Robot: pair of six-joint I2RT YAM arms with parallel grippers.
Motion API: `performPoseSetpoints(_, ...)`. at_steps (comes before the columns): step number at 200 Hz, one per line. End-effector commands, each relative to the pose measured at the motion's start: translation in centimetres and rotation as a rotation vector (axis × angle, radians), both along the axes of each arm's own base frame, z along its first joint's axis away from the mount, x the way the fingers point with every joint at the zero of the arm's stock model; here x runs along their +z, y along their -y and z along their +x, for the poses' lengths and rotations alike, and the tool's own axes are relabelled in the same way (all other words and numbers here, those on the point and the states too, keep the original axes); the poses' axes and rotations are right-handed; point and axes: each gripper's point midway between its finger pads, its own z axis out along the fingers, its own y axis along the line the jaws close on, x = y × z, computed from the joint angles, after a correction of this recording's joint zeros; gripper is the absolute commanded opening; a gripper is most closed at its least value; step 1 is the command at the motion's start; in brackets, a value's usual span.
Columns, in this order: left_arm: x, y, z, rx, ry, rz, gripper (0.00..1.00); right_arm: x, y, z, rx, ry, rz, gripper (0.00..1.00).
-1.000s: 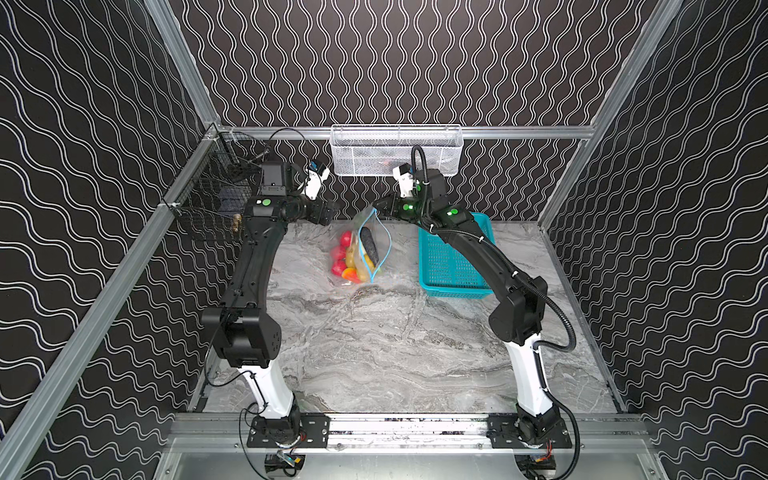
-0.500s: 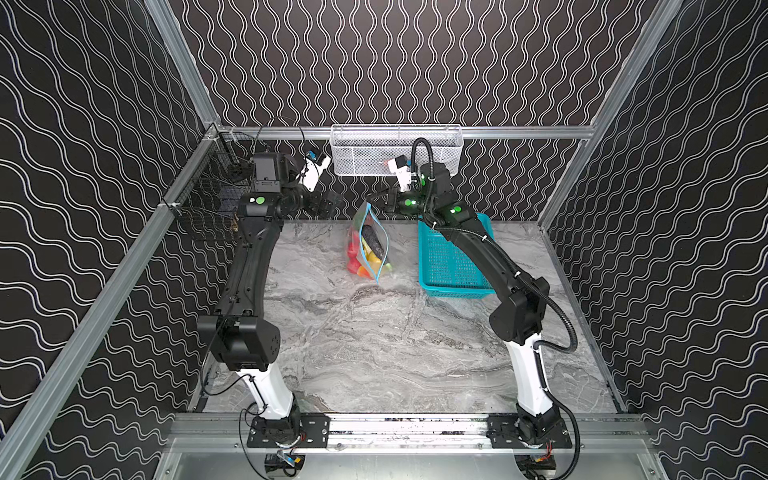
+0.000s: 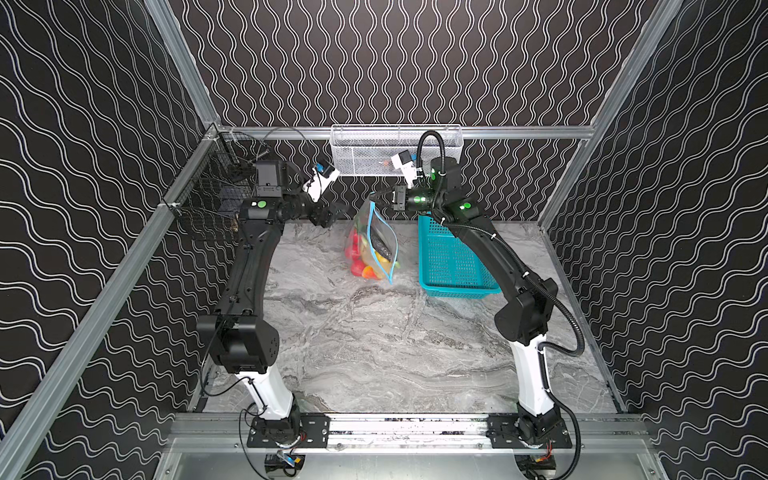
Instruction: Place the food in the zip-top bag and seal the zipper
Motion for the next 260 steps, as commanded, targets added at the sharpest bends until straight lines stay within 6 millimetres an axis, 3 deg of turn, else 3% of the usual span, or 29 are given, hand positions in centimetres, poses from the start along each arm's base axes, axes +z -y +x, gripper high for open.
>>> performPoseSetpoints(1, 0.0, 1.4, -2.0, -0.158, 0.034, 0.008, 0.83, 1.0, 0.0, -1.3, 0.073, 0.060, 0.016, 0.05)
performPoseSetpoints(54, 1.5, 3.4, -5.1, -0.363, 0.114, -0.025, 0.83, 0.1, 0.1, -2.1, 0.144, 0.052, 0.005, 0.04)
performPoseSetpoints(89, 0.5, 3.9, -6.8, -0.459, 0.115, -0.010, 0.78, -0.3, 0.2, -3.0, 0.199, 0.051, 0.013, 0.04)
performPoseSetpoints(180, -0.8, 4.8, -6.8, -0.483, 0.025, -0.068, 0.73, -1.0, -0.1, -4.1, 0.298, 0.032, 0.044, 0.00)
performPoseSetpoints(260, -2.3, 7.0, -7.5, -0.536, -0.018, -0.038, 0.72, -1.3, -0.3, -4.3, 0.315, 0.030, 0.047, 0.00)
